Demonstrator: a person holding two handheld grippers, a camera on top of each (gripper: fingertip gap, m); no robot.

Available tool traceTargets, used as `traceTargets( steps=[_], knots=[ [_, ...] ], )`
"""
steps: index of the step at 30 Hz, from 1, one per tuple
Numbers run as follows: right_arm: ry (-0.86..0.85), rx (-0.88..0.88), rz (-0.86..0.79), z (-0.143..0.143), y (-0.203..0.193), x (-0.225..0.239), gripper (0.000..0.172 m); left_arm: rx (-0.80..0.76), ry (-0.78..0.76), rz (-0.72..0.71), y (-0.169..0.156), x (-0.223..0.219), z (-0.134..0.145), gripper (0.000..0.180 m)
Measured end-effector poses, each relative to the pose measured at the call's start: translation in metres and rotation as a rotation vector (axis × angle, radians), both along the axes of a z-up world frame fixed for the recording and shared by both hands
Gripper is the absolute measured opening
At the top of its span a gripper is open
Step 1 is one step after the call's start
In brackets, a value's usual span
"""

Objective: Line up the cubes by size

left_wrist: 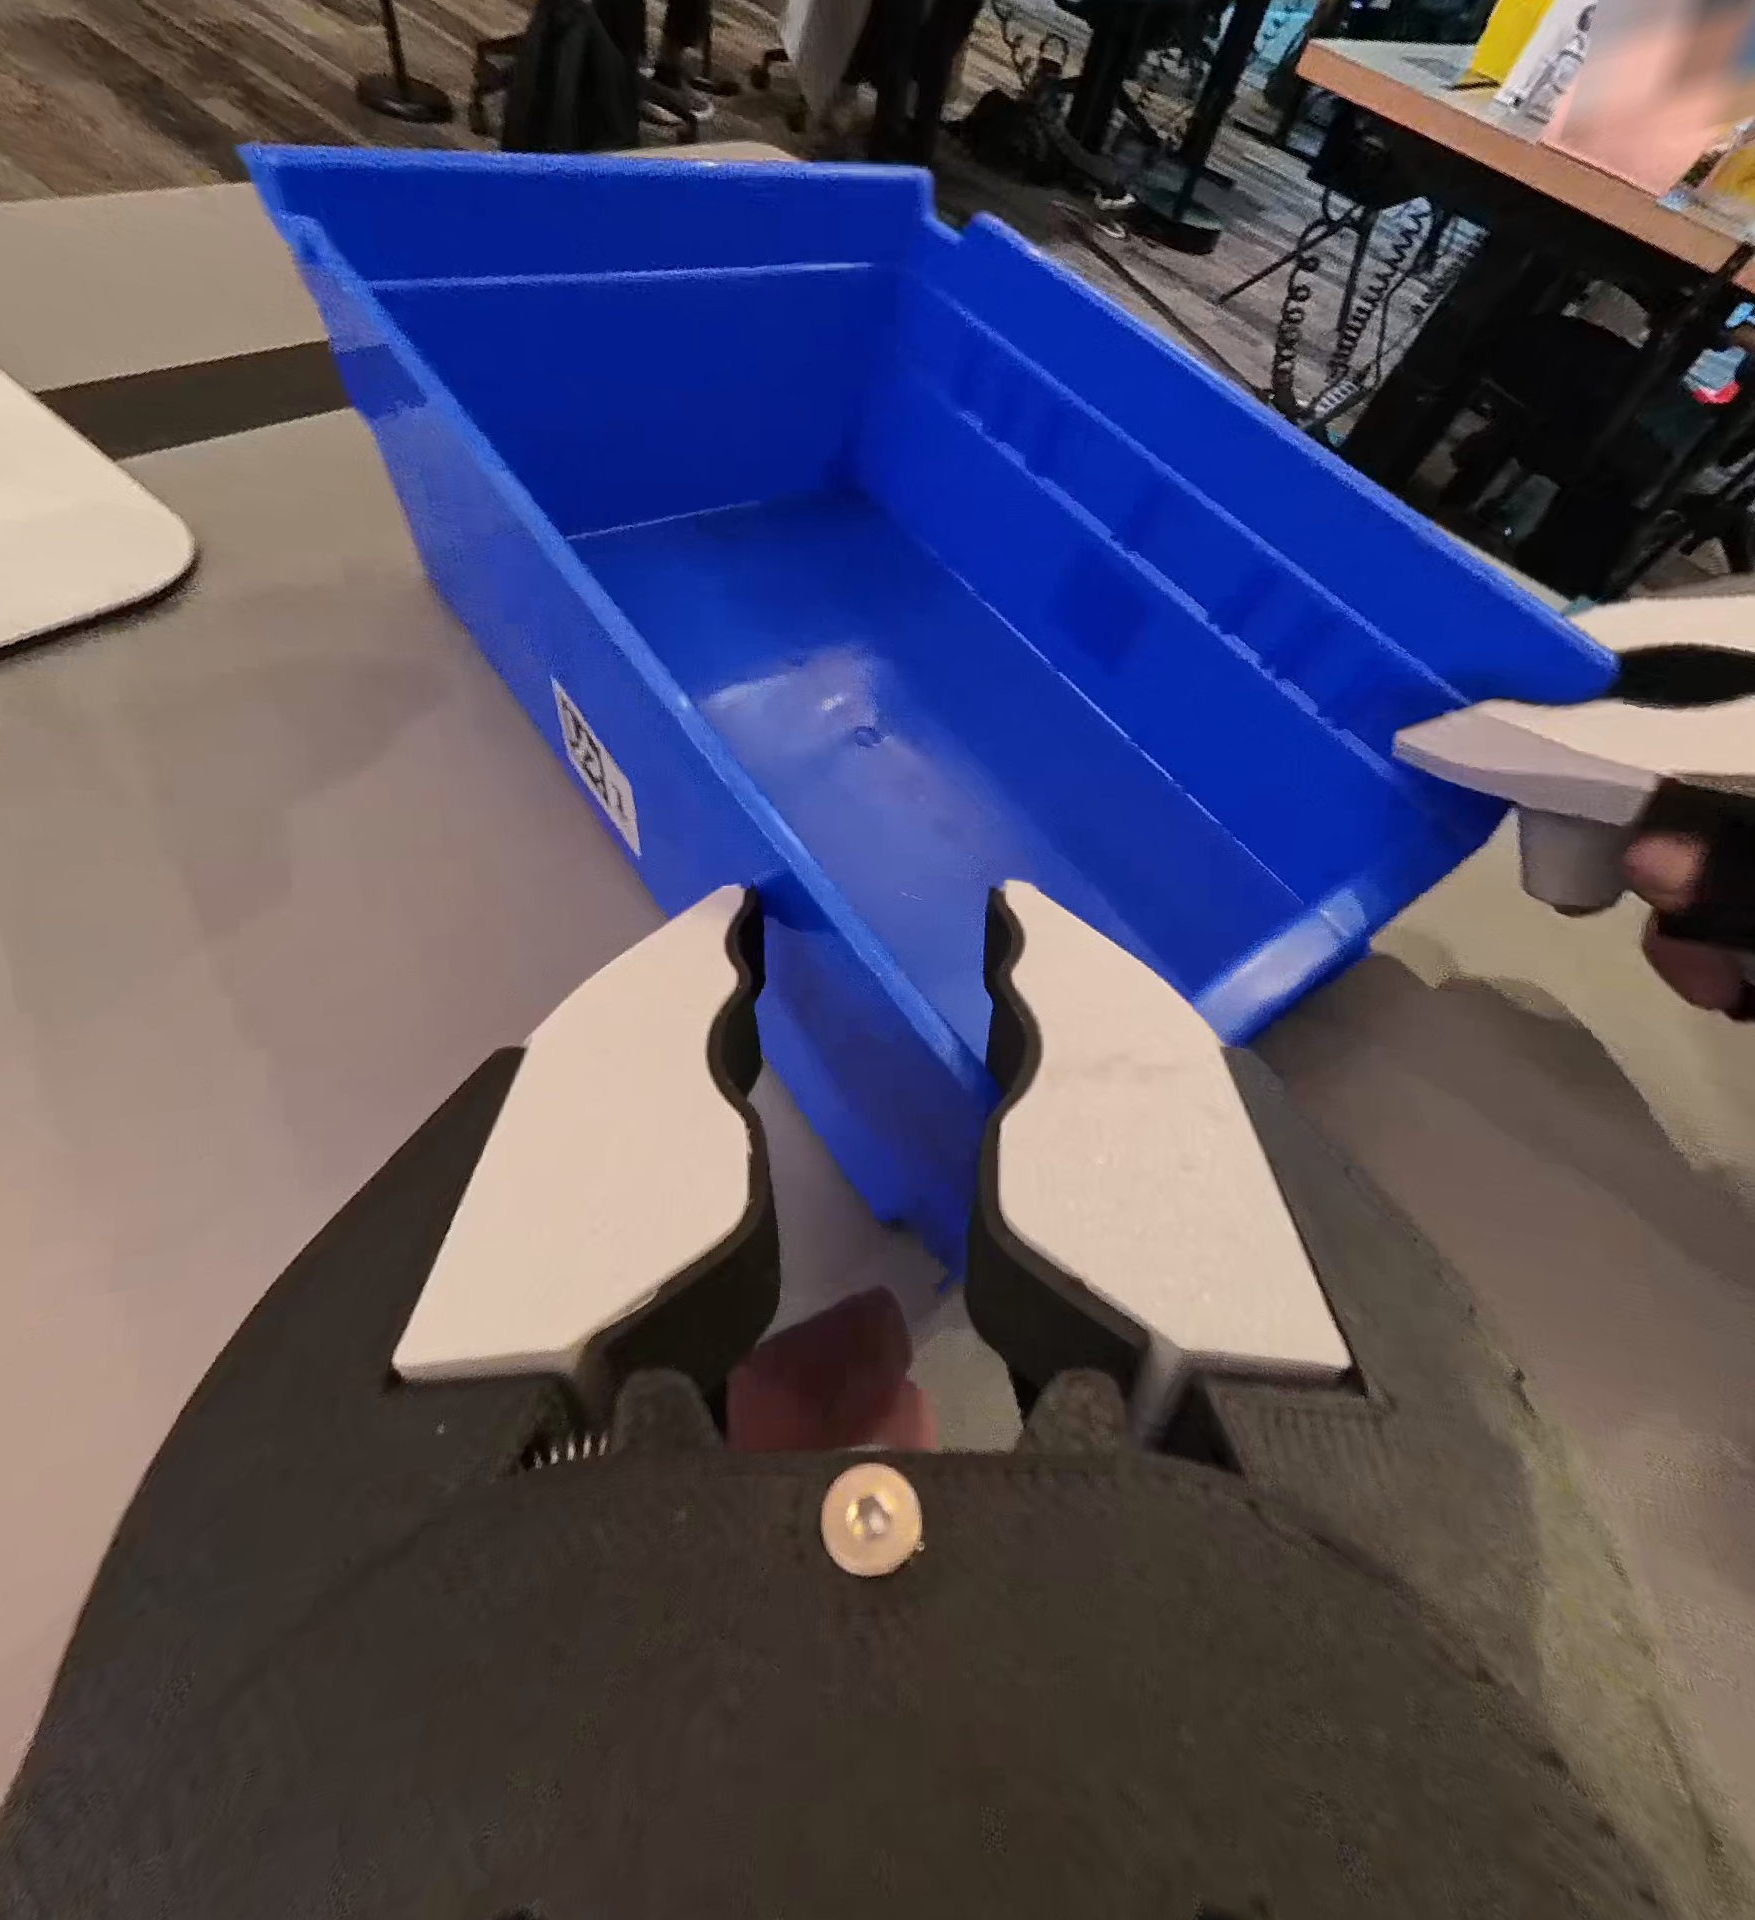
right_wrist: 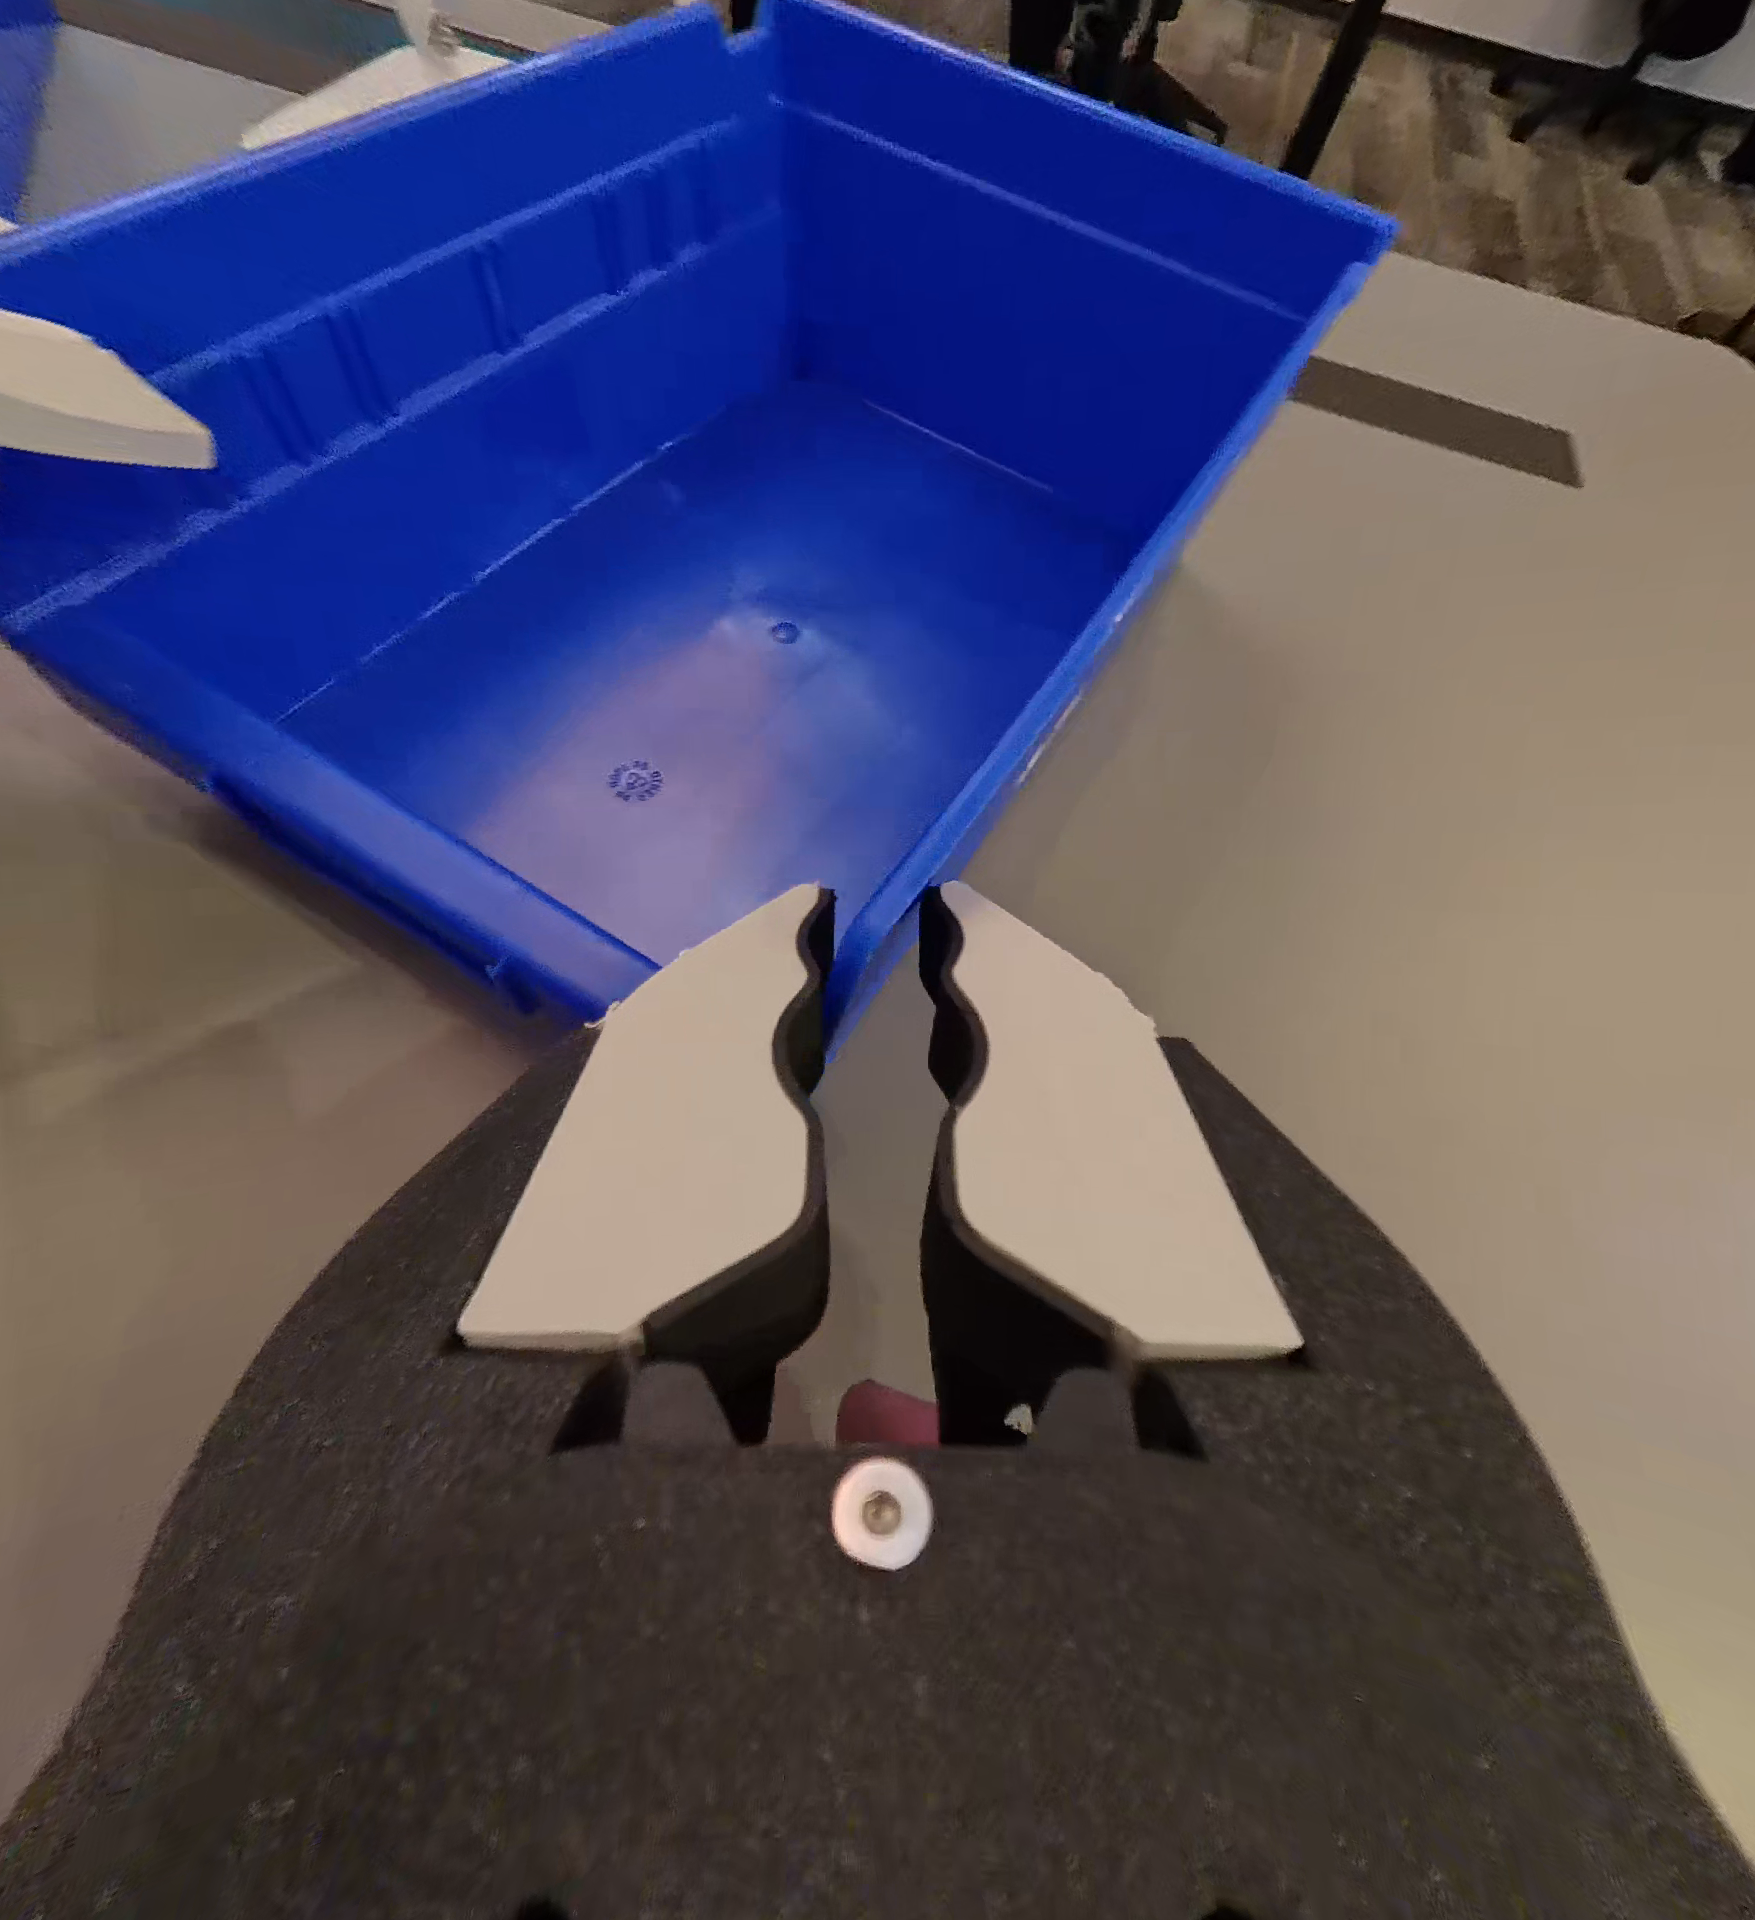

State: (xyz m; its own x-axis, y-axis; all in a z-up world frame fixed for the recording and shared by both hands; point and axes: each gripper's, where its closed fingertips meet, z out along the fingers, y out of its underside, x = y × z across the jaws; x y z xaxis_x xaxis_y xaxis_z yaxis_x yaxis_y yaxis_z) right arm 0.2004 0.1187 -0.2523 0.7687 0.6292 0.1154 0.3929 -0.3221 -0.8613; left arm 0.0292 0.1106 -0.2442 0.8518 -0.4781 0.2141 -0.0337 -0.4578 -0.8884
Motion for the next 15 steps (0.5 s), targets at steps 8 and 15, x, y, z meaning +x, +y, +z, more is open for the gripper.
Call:
traceTargets(
  steps=[8, 15],
  knots=[
    [0.005, -0.016, -0.056, 0.000, 0.078, 0.048, 0.009, 0.008, -0.046, -0.039, 0.050, 0.052, 0.002, 0.051],
    [-0.011, -0.022, -0.074, -0.001, 0.140, 0.075, 0.007, 0.010, -0.100, -0.008, 0.102, 0.080, 0.004, 0.054]
  ],
)
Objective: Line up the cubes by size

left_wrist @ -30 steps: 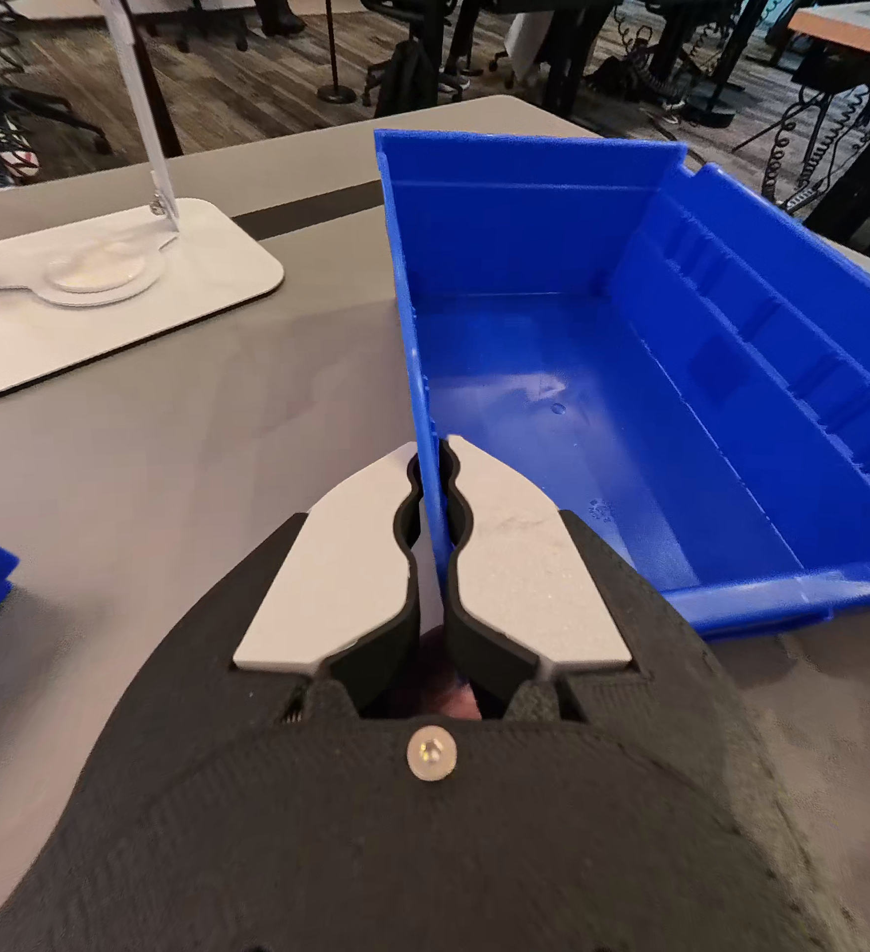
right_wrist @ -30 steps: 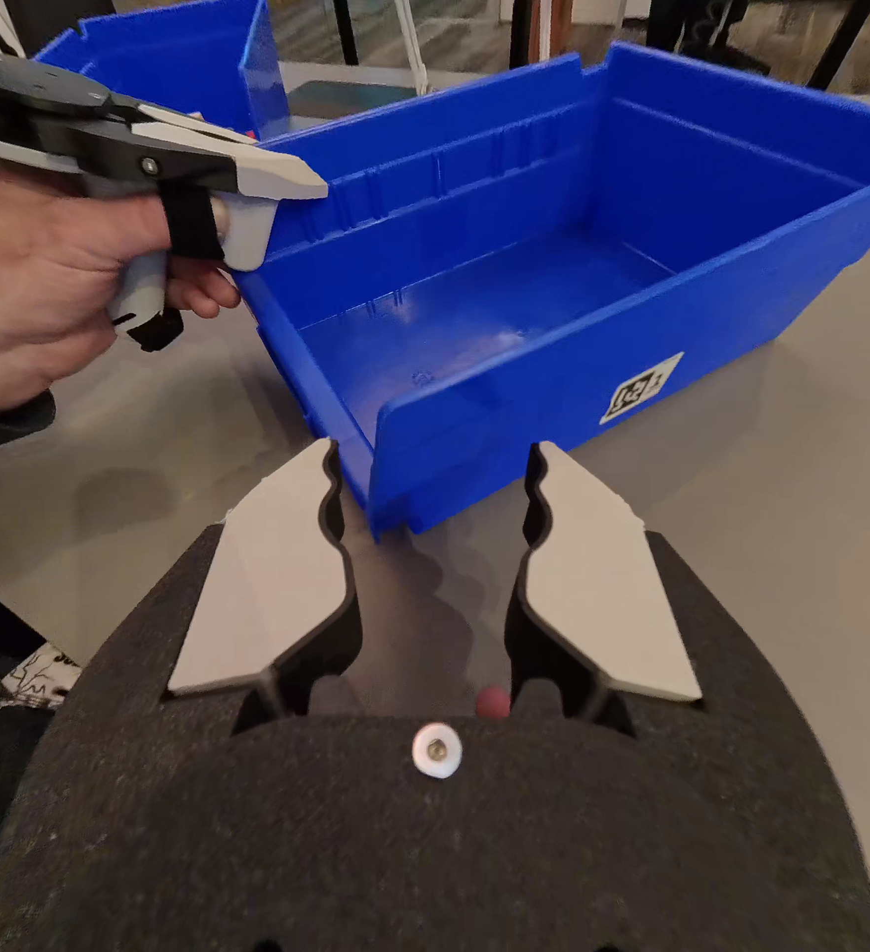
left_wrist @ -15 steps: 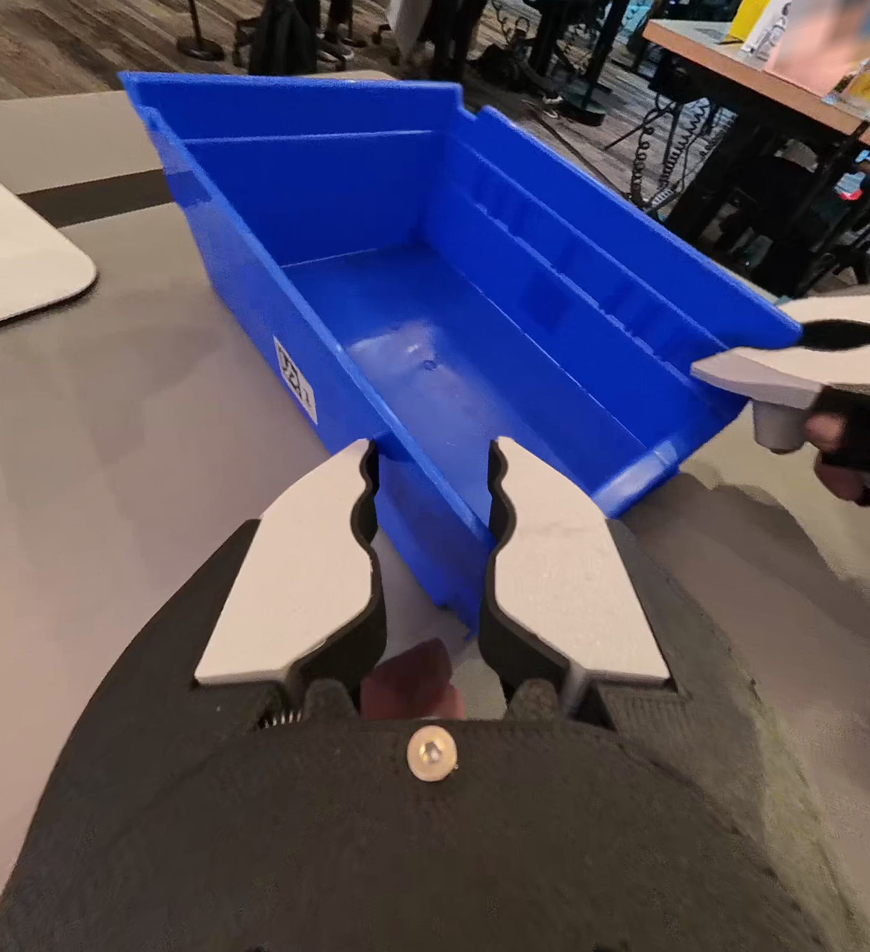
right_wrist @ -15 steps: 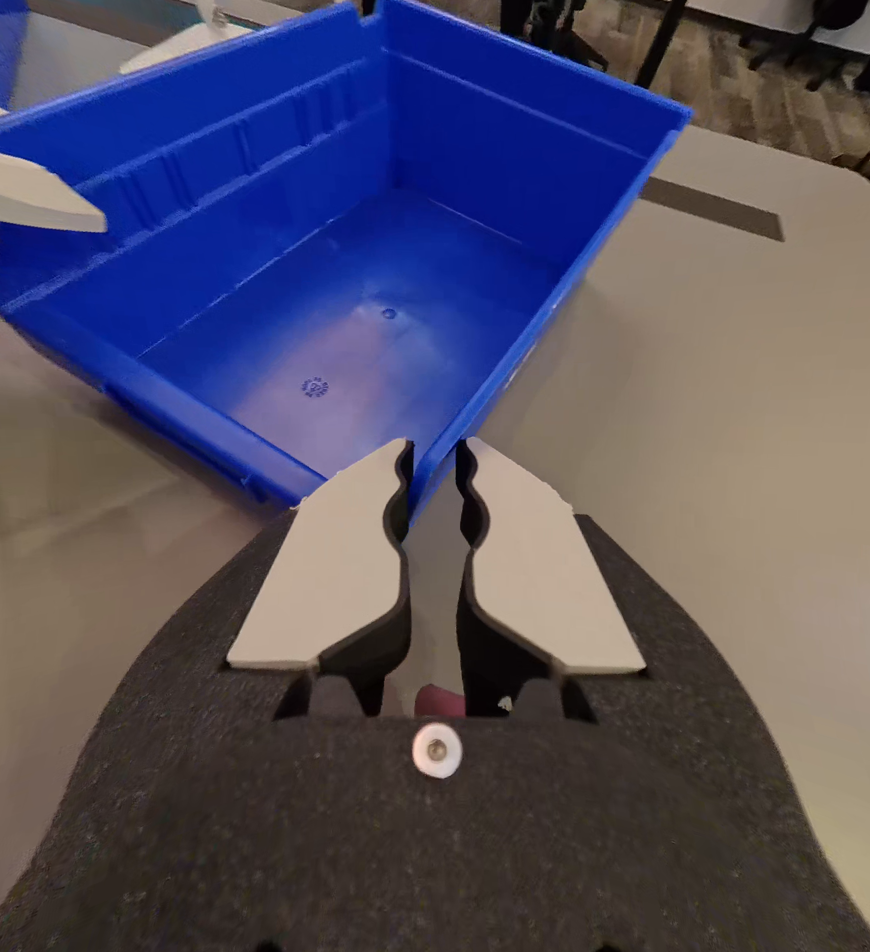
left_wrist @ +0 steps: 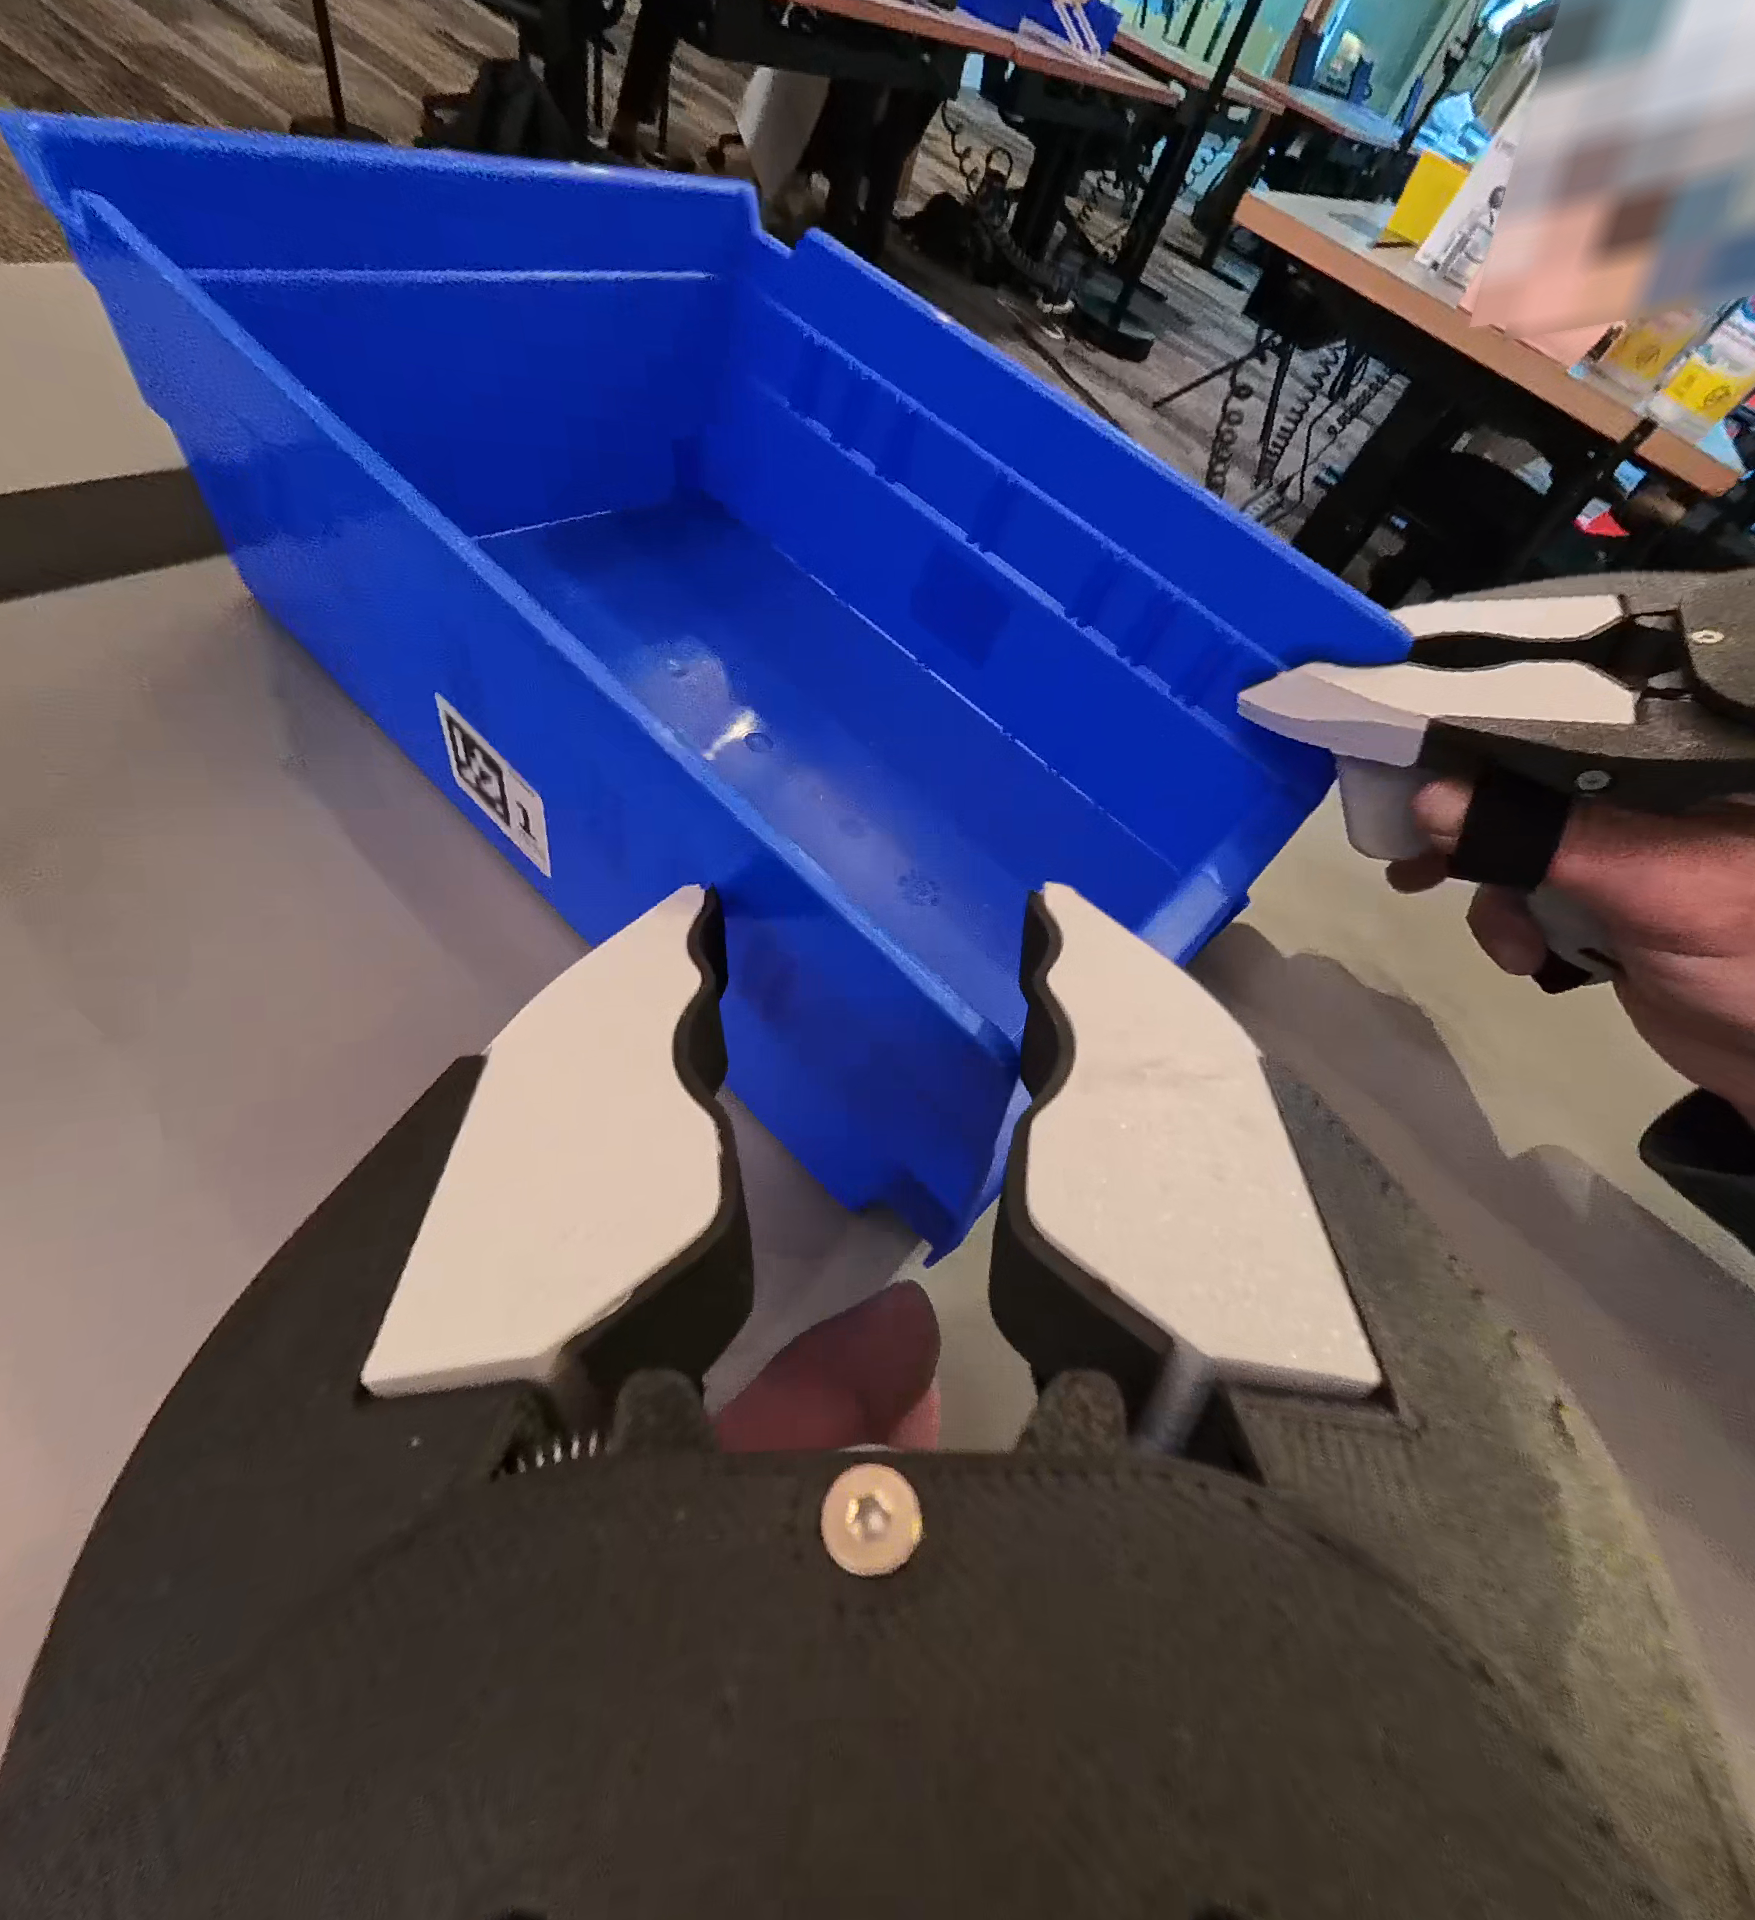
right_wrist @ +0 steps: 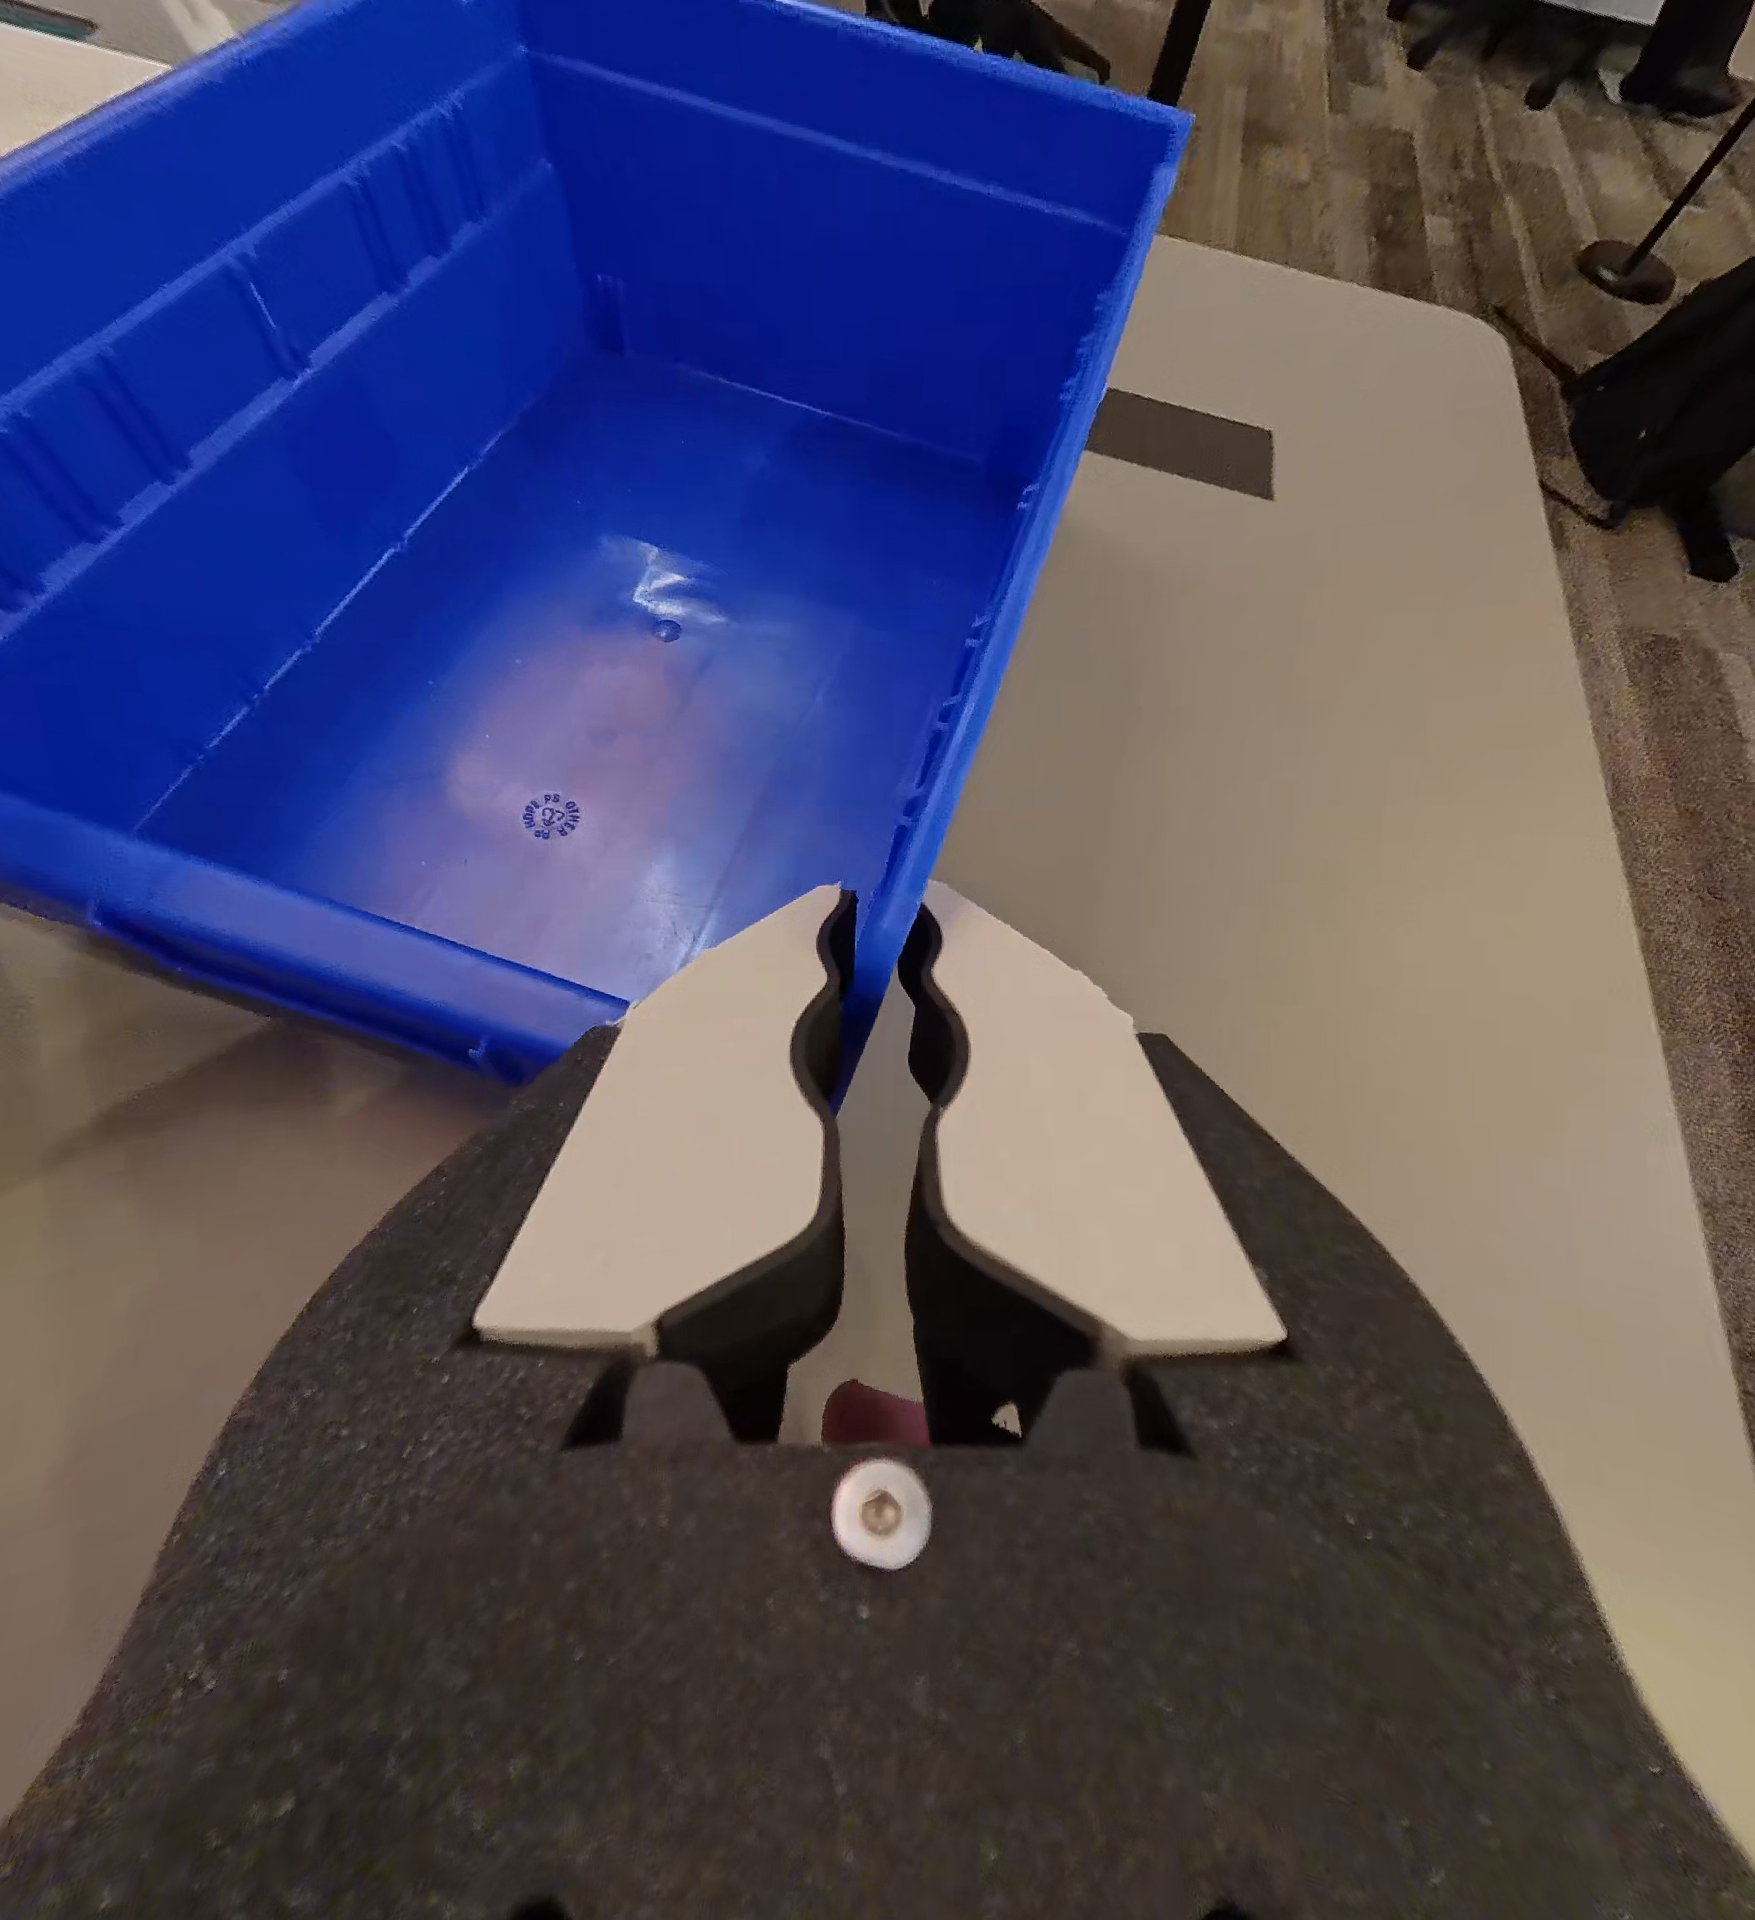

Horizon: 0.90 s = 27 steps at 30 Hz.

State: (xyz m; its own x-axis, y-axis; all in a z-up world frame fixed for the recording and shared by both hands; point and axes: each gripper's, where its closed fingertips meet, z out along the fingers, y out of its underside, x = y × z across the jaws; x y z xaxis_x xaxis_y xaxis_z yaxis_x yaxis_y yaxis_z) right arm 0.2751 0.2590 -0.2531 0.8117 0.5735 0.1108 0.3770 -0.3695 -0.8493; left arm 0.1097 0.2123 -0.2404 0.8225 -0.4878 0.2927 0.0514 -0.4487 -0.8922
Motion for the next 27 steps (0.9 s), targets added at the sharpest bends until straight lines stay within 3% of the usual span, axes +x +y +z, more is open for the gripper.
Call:
traceTargets(
  steps=[9, 17, 18, 19, 20, 22, 27],
  knots=[
    [-0.014, 0.005, -0.017, 0.000, 0.060, 0.010, 0.007, -0.007, -0.031, 0.045, 0.057, 0.010, 0.001, 0.053],
    [-0.005, 0.020, -0.042, 0.000, 0.084, 0.013, 0.006, 0.017, -0.004, 0.062, 0.075, 0.012, 0.000, 0.053],
    [-0.004, 0.027, -0.041, 0.000, 0.083, 0.012, 0.006, 0.013, -0.014, 0.063, 0.075, 0.011, 0.000, 0.057],
    [-0.011, 0.039, -0.047, 0.001, 0.082, 0.014, 0.011, 0.008, -0.018, 0.077, 0.075, 0.008, 0.001, 0.071],
    [-0.016, 0.059, -0.063, 0.004, 0.082, 0.017, 0.025, 0.009, -0.021, 0.089, 0.074, 0.004, 0.002, 0.084],
    [-0.012, 0.105, -0.112, 0.016, 0.077, 0.027, 0.031, 0.032, -0.028, 0.108, 0.063, -0.008, 0.010, 0.099],
    [-0.126, 0.342, -0.090, 0.071, 0.020, 0.019, 0.029, 0.102, 0.046, 0.110, -0.013, -0.061, 0.022, 0.098]
  ],
)
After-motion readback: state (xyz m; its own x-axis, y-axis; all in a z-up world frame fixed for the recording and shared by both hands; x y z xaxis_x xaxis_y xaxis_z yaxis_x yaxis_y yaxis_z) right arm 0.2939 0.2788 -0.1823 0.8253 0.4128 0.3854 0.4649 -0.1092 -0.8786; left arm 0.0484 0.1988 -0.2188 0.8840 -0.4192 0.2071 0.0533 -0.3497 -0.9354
